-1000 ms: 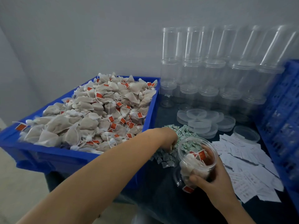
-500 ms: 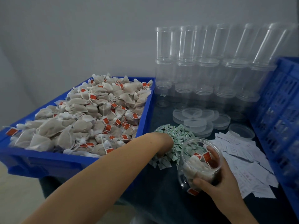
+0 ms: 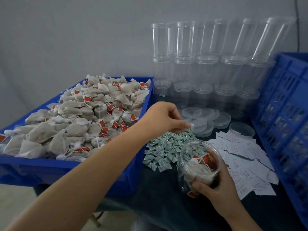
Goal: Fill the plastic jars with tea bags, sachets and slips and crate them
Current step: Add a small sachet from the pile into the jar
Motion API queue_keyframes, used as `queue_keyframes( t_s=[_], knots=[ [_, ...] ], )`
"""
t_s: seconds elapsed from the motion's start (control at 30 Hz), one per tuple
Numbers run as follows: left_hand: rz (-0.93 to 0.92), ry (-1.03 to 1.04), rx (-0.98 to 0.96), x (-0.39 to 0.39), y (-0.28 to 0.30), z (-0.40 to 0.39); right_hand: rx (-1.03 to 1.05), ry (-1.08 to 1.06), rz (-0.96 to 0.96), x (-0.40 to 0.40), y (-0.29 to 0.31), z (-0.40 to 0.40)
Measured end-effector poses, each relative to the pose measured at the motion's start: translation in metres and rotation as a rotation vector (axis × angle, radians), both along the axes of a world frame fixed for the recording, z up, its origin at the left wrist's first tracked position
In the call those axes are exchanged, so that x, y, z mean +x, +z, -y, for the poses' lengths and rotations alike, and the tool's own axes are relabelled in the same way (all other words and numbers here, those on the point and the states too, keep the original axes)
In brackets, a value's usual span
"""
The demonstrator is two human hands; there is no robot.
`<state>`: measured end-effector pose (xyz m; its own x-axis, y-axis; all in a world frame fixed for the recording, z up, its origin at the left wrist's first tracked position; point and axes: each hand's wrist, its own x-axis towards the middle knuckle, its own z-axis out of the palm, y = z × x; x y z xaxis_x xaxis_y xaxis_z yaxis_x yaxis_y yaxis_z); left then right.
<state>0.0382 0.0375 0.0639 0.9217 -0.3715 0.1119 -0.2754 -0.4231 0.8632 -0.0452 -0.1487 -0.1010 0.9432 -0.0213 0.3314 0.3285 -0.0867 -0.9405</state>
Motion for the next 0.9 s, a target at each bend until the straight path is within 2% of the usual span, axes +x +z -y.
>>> queue_keyframes(
  t_s=[0.17,0.33,0.47,0.7,0.9],
  knots=[
    [-0.067,-0.095,0.026,-0.033,-0.007,0.013,-0.013,0.005,0.015,0.001,0.003,-0.002],
    [0.280,-0.172,0.484,-0.044,-0.019,0.030,-0.008,0.009,0.002,-0.002,0.005,-0.002],
    [0.343,-0.176,0.626,-0.045,-0.016,0.034,-0.013,0.010,-0.010,-0.002,0.006,-0.002],
    [0.303,-0.332,0.804,-0.050,-0.009,0.045,0.016,0.027,-0.009,-0.003,0.005,-0.003],
    [0.569,-0.360,1.119,-0.048,-0.006,0.054,0.054,0.038,-0.014,-0.002,0.004,-0.002]
  ],
)
